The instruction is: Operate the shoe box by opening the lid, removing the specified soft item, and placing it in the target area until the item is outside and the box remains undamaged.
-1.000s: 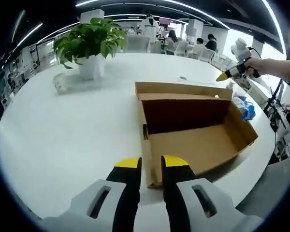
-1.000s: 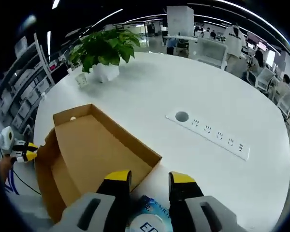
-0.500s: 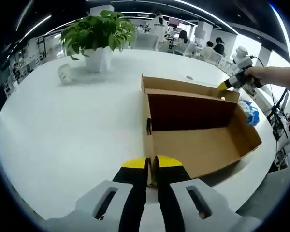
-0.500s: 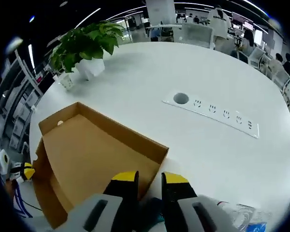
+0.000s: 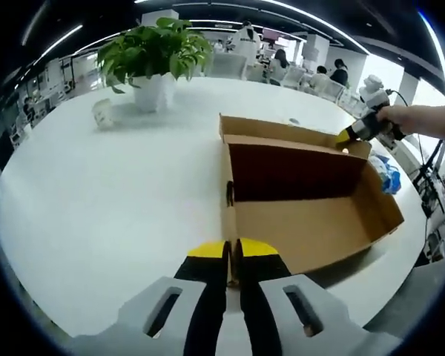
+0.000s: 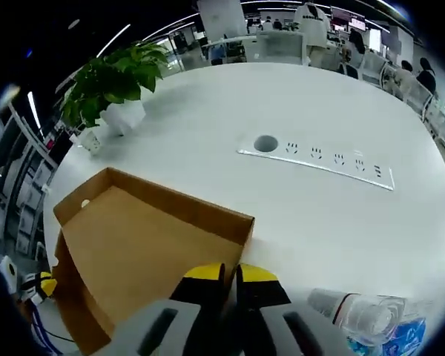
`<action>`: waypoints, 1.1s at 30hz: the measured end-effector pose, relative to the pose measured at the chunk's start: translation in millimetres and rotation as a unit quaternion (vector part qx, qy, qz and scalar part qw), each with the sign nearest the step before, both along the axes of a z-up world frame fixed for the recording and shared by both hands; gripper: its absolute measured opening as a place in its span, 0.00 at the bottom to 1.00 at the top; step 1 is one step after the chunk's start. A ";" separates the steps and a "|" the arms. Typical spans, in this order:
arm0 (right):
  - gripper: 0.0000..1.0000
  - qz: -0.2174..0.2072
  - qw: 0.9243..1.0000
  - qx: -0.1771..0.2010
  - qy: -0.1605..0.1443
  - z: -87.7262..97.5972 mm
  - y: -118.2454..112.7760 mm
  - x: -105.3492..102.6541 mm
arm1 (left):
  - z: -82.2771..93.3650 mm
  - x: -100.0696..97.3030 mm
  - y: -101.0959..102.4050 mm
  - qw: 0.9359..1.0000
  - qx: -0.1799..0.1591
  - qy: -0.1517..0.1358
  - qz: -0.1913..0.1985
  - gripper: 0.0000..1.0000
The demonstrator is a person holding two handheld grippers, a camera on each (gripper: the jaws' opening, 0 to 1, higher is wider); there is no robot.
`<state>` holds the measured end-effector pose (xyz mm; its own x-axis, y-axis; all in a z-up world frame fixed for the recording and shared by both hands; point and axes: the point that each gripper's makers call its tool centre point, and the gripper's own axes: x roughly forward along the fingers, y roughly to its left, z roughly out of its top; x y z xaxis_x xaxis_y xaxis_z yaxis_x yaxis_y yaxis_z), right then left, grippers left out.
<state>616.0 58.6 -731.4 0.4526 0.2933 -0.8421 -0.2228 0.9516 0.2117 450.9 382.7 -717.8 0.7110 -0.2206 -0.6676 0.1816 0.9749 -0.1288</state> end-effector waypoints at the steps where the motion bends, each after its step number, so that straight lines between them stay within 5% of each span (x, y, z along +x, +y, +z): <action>1: 0.01 -0.003 1.000 0.002 -0.005 2.6 -0.1 1.0 | 0.1 0.0 -0.4 1.000 0.001 0.000 -0.001 0.02; 33: 0.00 0.009 0.996 0.019 -0.087 53.6 3.7 -1.2 | -0.3 -2.4 1.2 1.000 -0.008 0.006 0.004 0.02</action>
